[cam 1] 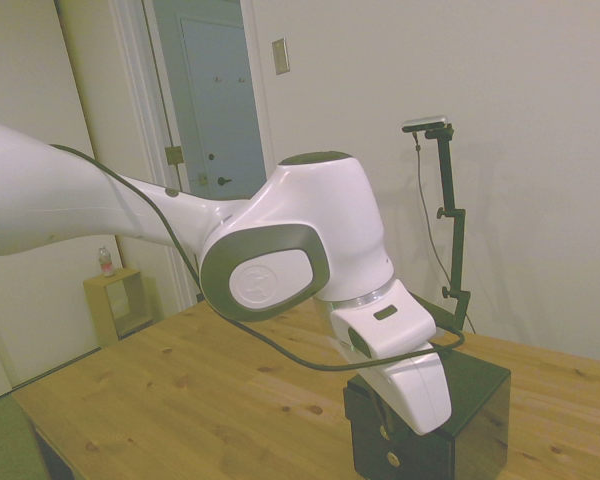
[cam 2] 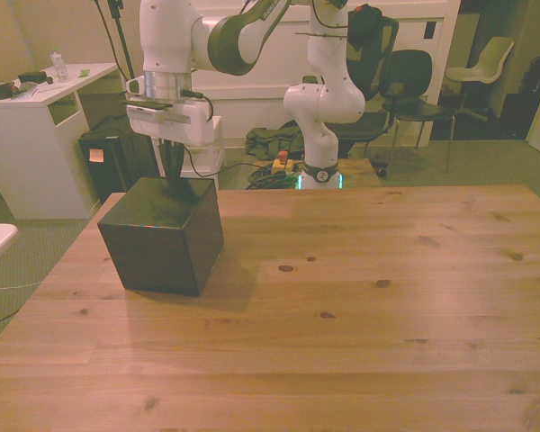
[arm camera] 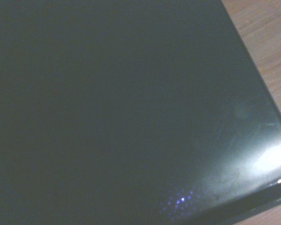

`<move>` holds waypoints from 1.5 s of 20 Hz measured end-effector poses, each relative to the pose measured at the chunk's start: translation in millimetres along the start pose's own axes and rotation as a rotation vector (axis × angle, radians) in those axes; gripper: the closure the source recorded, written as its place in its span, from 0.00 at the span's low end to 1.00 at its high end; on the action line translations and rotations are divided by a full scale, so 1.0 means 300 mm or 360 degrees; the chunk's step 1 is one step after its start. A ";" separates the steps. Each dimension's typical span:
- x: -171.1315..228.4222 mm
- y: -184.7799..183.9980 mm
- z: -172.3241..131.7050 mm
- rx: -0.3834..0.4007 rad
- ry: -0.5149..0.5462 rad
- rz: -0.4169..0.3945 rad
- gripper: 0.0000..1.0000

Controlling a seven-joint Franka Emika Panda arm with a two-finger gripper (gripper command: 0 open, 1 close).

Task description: Close the top drawer

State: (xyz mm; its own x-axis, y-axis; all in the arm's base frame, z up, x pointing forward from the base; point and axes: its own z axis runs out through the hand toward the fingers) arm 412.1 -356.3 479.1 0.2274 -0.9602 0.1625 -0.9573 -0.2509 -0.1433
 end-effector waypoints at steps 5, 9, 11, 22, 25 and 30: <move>0.015 -0.004 -0.003 0.0006 0.0005 0.0003 1.00; 0.026 -0.007 -0.002 0.0010 0.0006 0.0008 1.00; 0.028 -0.006 0.000 0.0009 0.0005 0.0009 1.00; 0.025 -0.018 -0.004 0.0014 0.0013 -0.0012 1.00; -0.011 -0.034 -0.004 0.0013 0.0012 -0.0053 1.00; -0.125 -0.038 -0.048 0.0021 0.0004 -0.0141 1.00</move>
State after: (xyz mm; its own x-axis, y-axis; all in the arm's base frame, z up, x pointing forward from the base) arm 412.0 -315.7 488.8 0.3105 -0.9338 0.1777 -0.9311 -0.3364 -0.1410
